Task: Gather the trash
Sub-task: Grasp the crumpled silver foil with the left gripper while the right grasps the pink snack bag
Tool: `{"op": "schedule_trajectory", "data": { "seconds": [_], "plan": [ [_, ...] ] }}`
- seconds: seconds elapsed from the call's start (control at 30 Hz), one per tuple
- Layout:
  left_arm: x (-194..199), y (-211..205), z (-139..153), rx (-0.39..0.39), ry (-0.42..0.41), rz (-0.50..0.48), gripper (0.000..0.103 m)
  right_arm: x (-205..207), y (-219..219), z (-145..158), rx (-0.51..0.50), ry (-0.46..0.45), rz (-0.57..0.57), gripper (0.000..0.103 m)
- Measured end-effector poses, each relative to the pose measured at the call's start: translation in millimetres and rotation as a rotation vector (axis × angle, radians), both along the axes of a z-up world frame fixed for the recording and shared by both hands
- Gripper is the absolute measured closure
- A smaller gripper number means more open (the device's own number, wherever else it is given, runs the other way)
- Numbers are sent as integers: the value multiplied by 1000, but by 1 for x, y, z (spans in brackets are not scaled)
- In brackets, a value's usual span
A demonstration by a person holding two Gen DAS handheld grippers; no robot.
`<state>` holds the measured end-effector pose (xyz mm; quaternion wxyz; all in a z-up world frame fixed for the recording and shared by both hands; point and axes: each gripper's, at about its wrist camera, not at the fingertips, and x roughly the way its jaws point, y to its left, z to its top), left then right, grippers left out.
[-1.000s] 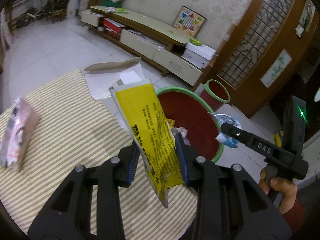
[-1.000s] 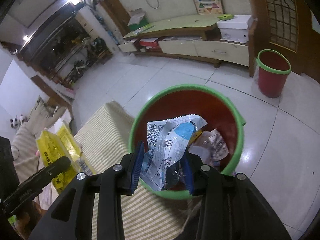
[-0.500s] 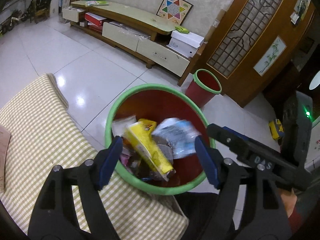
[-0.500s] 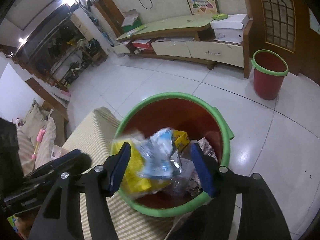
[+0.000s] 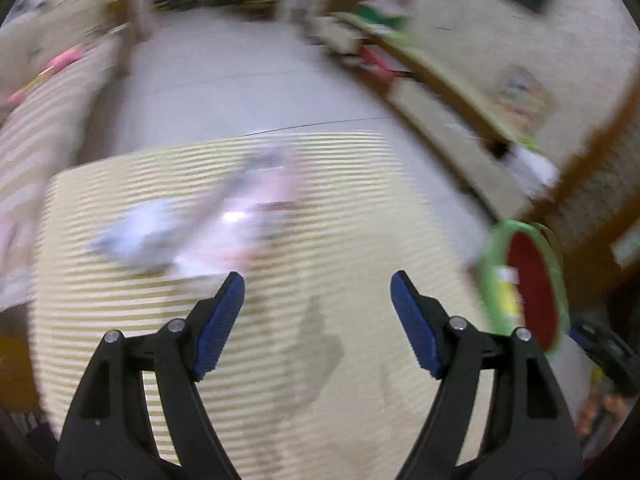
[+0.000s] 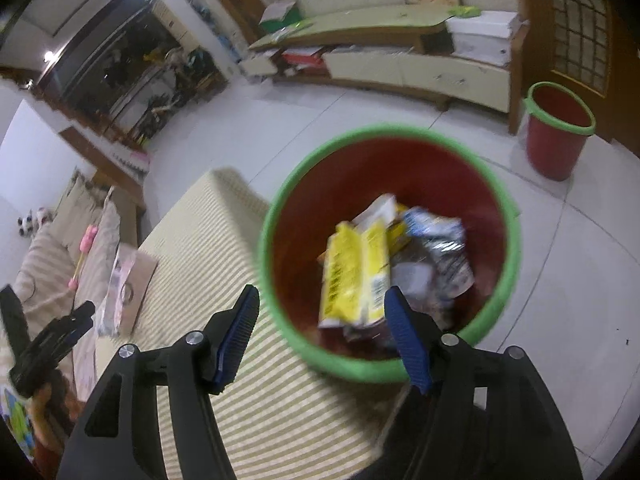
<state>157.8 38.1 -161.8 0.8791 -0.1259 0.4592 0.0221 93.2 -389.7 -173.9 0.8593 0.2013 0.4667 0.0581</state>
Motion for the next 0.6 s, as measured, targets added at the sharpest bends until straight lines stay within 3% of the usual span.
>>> {"op": "schedule_trajectory", "data": {
  "seconds": [0.17, 0.27, 0.43, 0.5, 0.53, 0.57, 0.6],
  "plan": [
    [9, 100, -25, -2, 82, 196, 30, 3, 54, 0, -13, 15, 95, 39],
    [23, 133, -41, -109, 112, 243, 30, 3, 89, 7, -17, 9, 149, 39],
    [50, 144, -60, -226, 132, 236, 30, 4, 137, 13, -29, 7, 226, 39],
    [53, 142, -62, -211, 128, 236, 30, 4, 155, 14, -40, 7, 262, 39],
    [53, 142, -63, -219, 126, 226, 35, 5, 164, 15, -46, 7, 278, 39],
    [53, 142, -65, -234, 124, 221, 57, 5, 173, 16, -53, 7, 294, 39],
    [52, 144, -67, -251, 120, 218, 61, 7, 181, 16, -58, 5, 308, 39]
  ]
}}
